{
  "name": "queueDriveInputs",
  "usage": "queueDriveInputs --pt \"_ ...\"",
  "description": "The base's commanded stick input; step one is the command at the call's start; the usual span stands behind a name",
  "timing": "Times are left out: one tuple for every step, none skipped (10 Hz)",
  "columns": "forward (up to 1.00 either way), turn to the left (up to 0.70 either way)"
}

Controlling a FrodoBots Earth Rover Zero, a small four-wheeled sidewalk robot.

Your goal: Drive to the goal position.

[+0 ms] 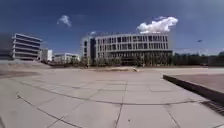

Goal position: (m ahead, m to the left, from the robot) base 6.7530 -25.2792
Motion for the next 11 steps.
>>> queueDriveInputs --pt "0.7 0.01" --pt "0.7 0.01" --pt "0.7 0.01" --pt "0.7 0.01" --pt "0.7 0.01" --pt "0.7 -0.02" --pt "0.7 -0.21" --pt "0.7 -0.33" --pt "0.7 -0.33" --pt "0.7 -0.33" --pt "0.7 -0.31"
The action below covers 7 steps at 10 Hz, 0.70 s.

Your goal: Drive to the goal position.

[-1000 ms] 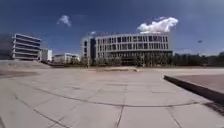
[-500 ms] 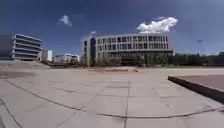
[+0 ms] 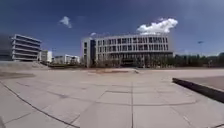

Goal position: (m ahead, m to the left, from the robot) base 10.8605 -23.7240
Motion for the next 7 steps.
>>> queueDriveInputs --pt "0.7 -0.24" --pt "0.7 0.01" --pt "0.7 0.01" --pt "0.7 0.01" --pt "0.7 0.01" --pt "0.7 0.01" --pt "0.7 0.01"
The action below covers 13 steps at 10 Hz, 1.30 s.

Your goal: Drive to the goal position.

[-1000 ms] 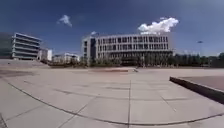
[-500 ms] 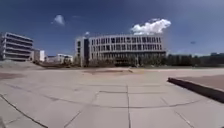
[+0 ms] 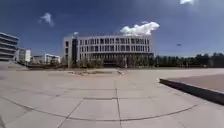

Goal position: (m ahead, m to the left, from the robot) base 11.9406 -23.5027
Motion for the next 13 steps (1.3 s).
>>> queueDriveInputs --pt "0.7 0.01" --pt "0.7 0.01" --pt "0.7 0.01" --pt "0.7 0.01" --pt "0.7 0.01" --pt "0.7 0.01" --pt "0.7 0.01" --pt "0.7 0.01" --pt "0.7 0.01" --pt "0.7 0.01" --pt "0.7 0.01" --pt "0.7 0.01" --pt "0.7 0.01"
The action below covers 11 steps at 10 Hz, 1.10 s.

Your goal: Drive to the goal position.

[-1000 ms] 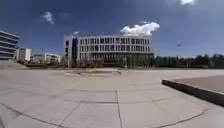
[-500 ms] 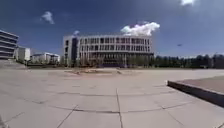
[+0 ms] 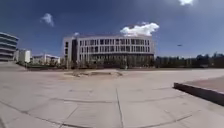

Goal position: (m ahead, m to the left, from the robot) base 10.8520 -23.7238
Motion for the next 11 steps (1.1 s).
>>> queueDriveInputs --pt "0.7 0.01" --pt "0.7 0.01" --pt "0.7 0.01" --pt "0.7 0.01" --pt "0.7 0.01" --pt "0.7 0.01" --pt "0.7 0.01" --pt "0.7 0.01" --pt "0.7 0.01" --pt "0.7 0.01" --pt "0.7 0.01"
